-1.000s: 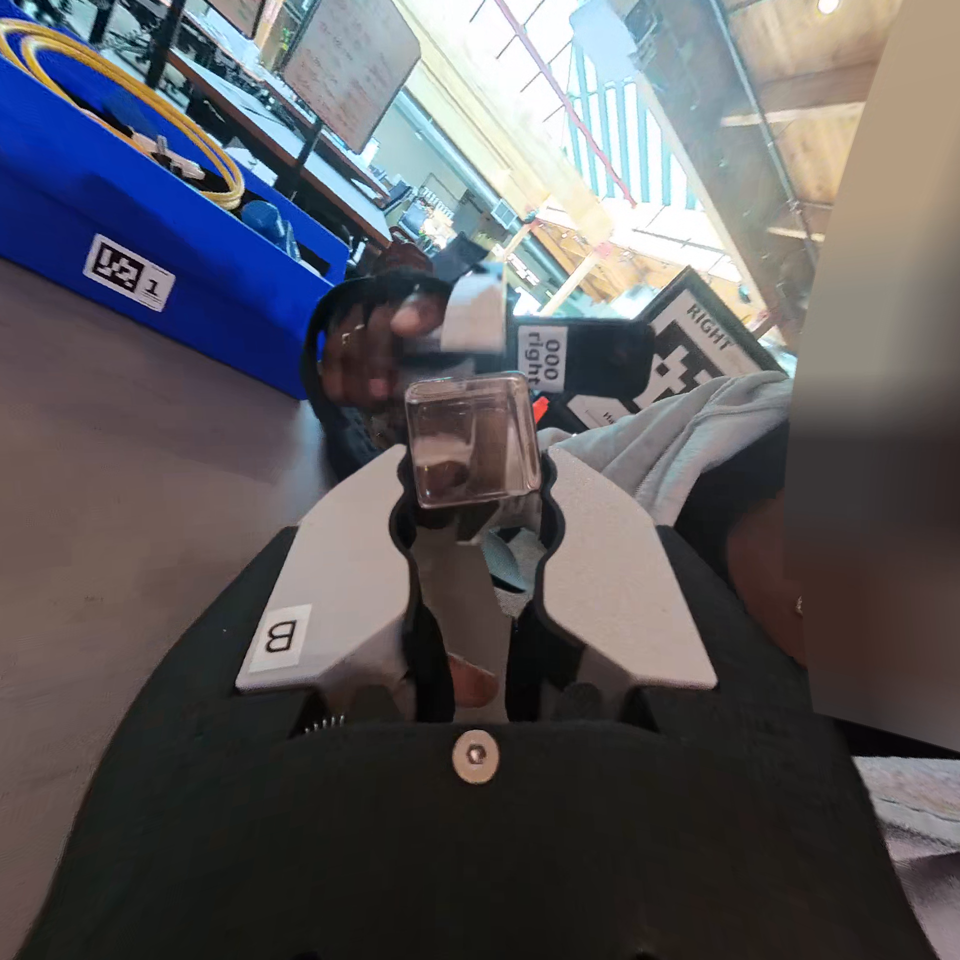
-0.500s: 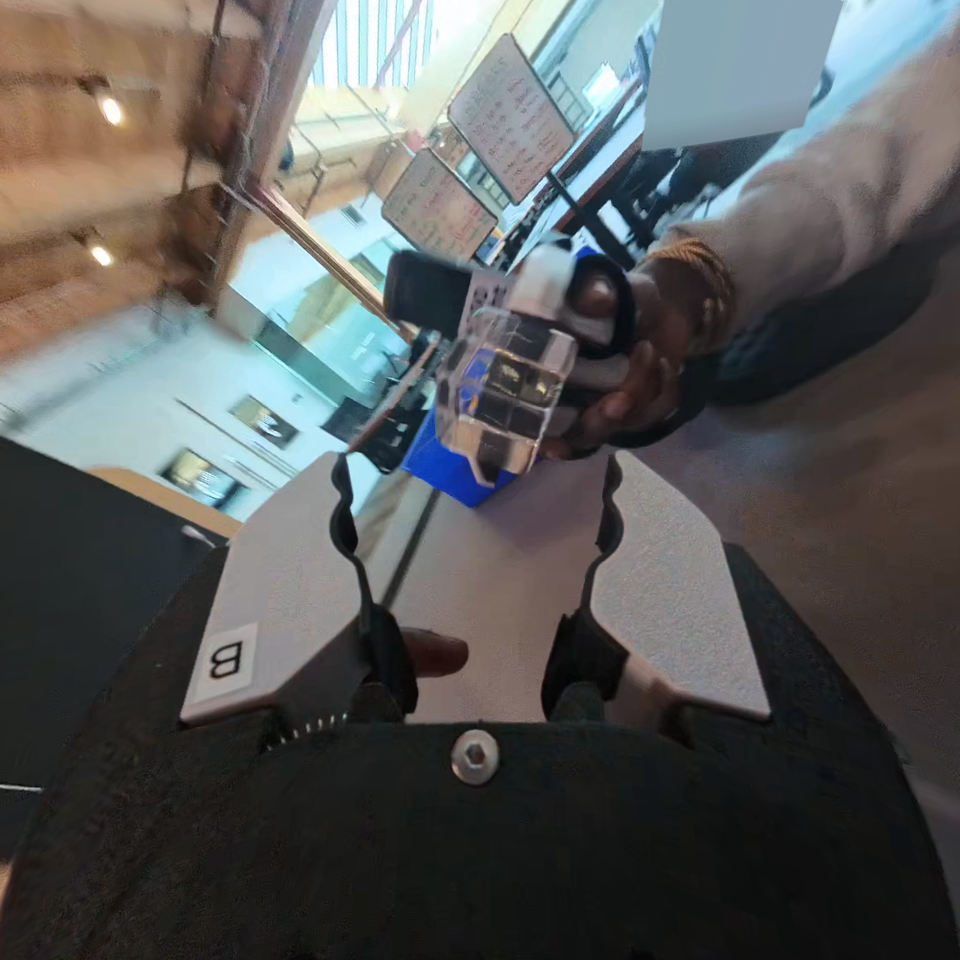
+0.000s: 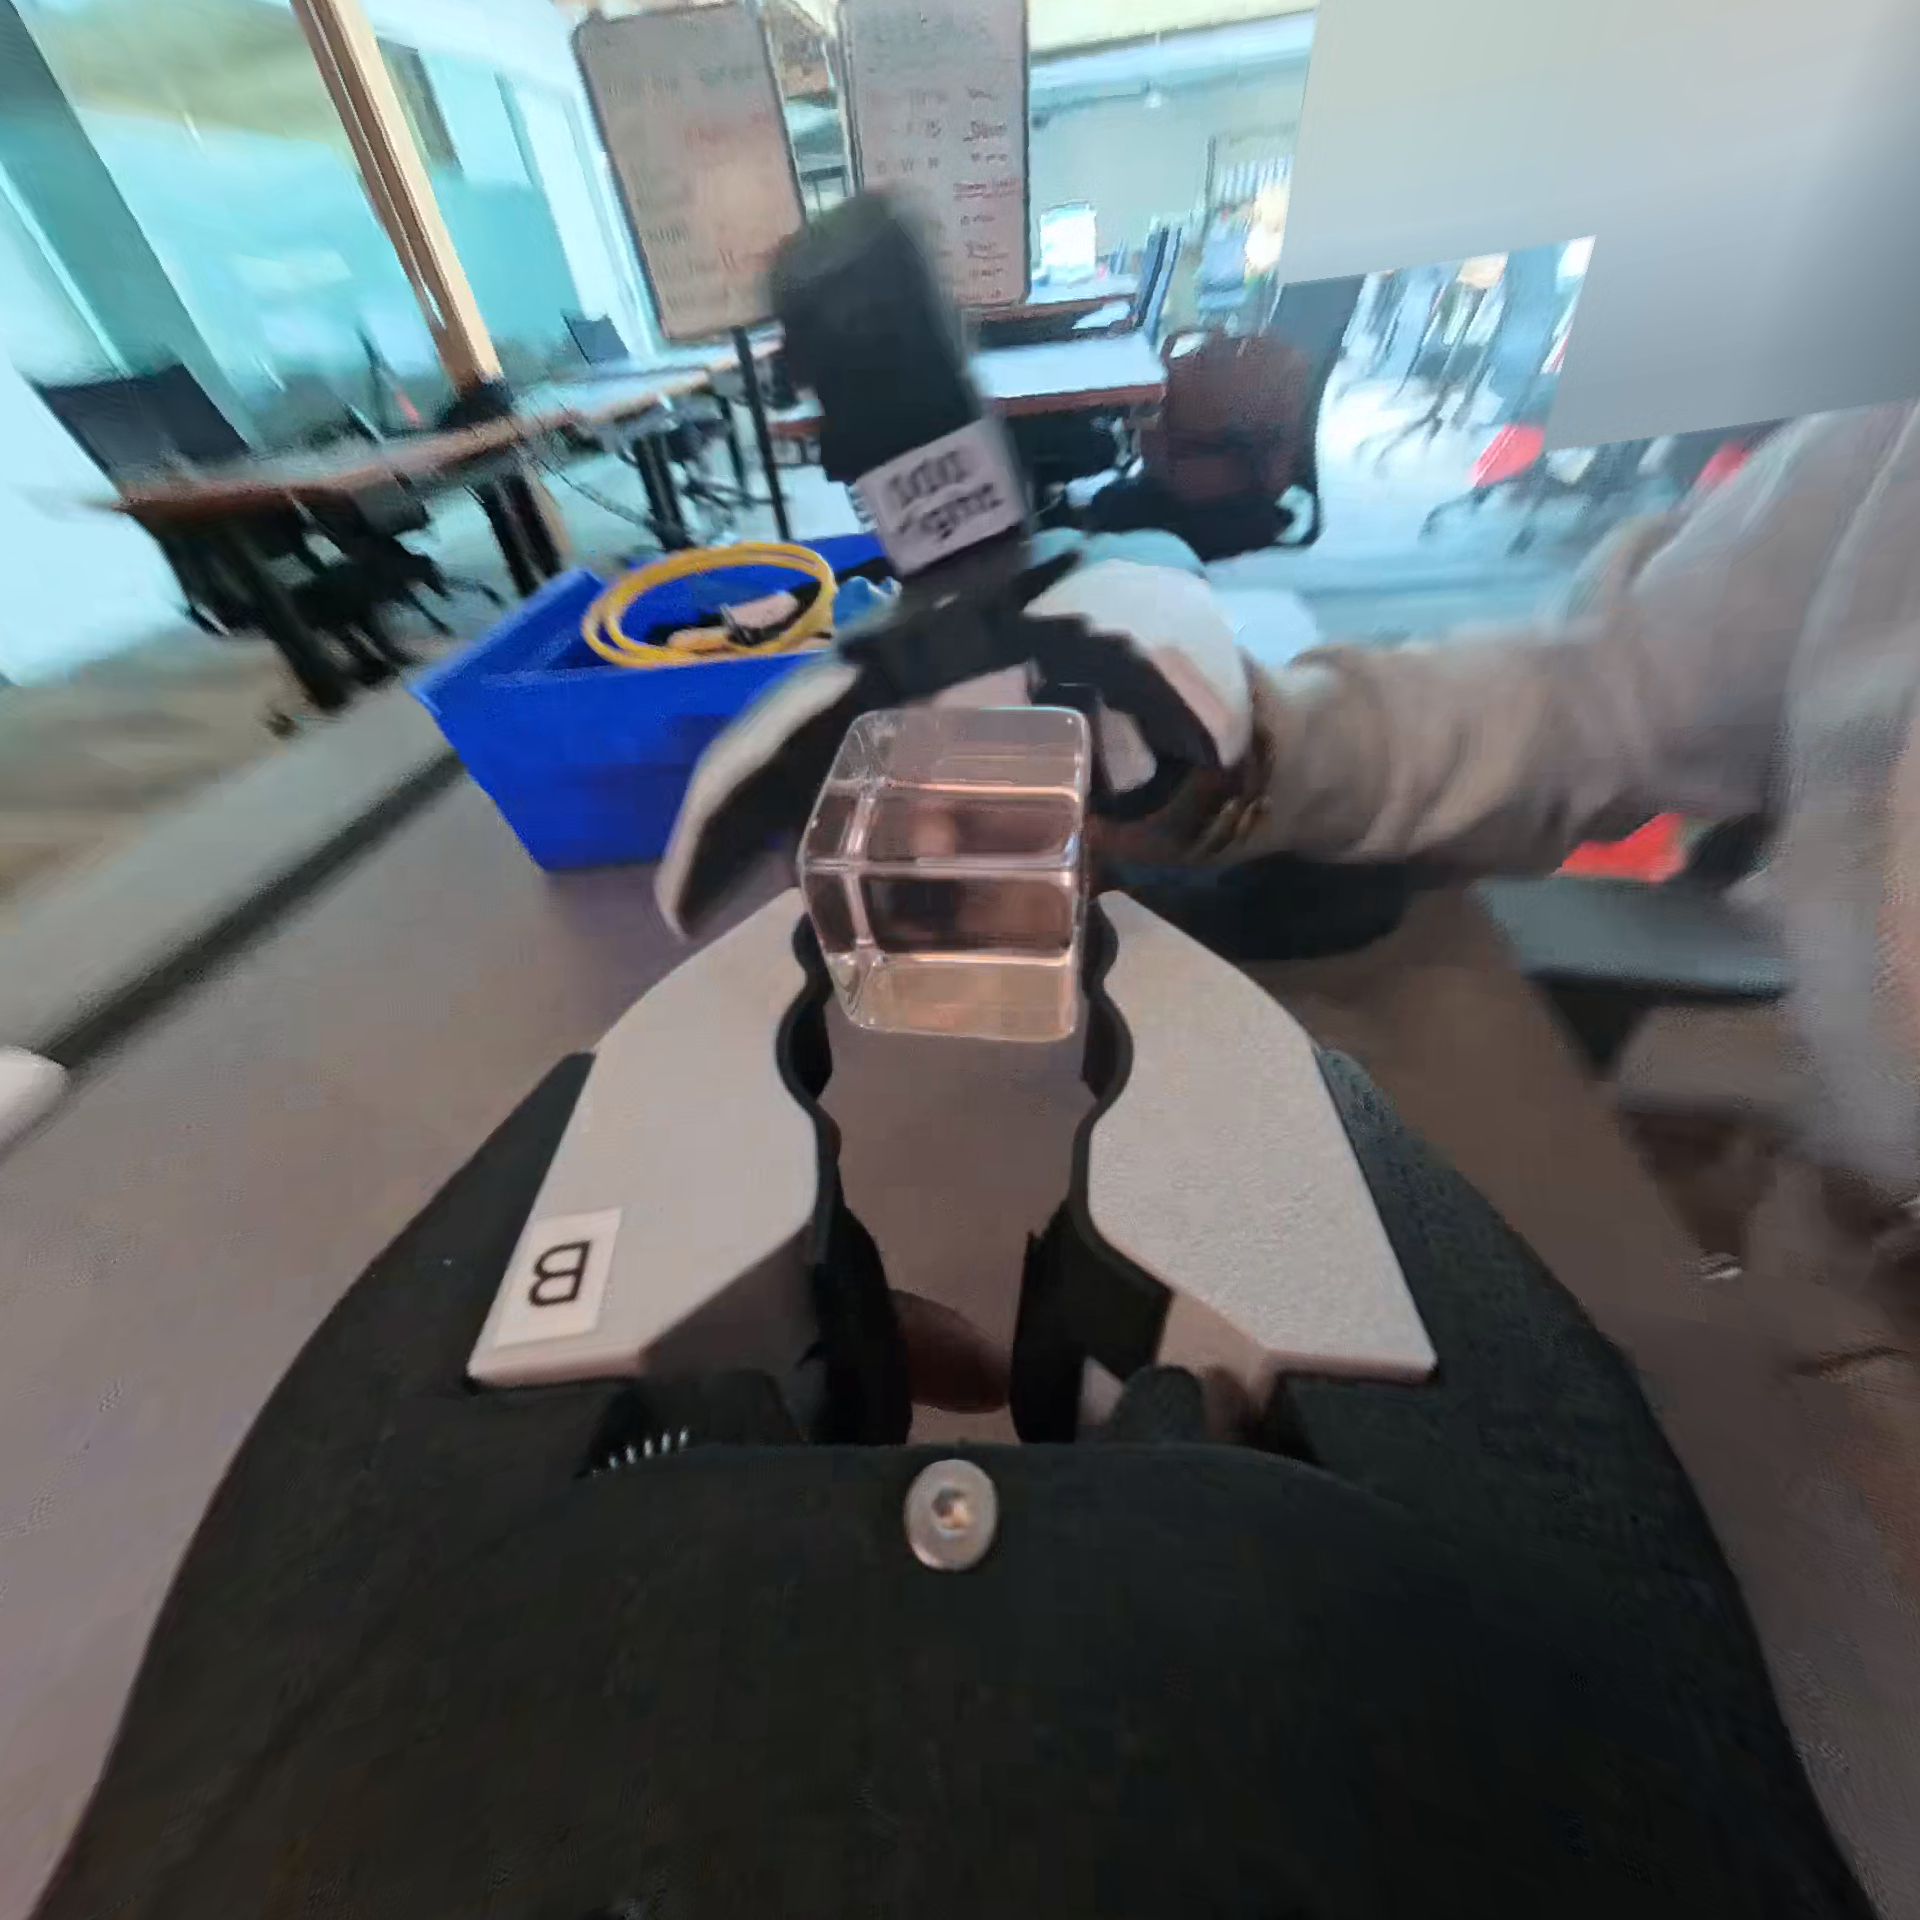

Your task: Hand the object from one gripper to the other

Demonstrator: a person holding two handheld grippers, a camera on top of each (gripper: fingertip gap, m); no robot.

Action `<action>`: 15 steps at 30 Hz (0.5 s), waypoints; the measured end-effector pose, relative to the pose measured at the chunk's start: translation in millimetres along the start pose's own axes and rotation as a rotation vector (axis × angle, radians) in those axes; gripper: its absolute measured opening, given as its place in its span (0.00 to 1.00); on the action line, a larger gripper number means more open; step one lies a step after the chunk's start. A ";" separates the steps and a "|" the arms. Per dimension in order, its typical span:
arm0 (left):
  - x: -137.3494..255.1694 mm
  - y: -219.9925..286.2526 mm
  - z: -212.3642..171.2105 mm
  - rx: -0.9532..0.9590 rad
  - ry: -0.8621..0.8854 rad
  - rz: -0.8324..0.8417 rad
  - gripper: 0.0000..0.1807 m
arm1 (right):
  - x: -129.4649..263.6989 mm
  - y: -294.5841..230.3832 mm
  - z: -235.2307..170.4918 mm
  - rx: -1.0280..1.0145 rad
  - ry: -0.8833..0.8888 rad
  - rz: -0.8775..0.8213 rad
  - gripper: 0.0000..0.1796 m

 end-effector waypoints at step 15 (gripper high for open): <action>-4.2 16.2 -12.4 0.565 0.001 -0.326 0.37 | -1.5 -1.7 -19.7 1.036 -0.216 -0.338 0.25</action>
Point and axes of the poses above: each gripper's, where its closed fingertips meet, x back along the fingers, z out of its top, y = z × x across the jaws, the point moved 1 cm from there along x, back along the fingers, and after that the axes turned 4 degrees about -z, right-handed, at the moved point
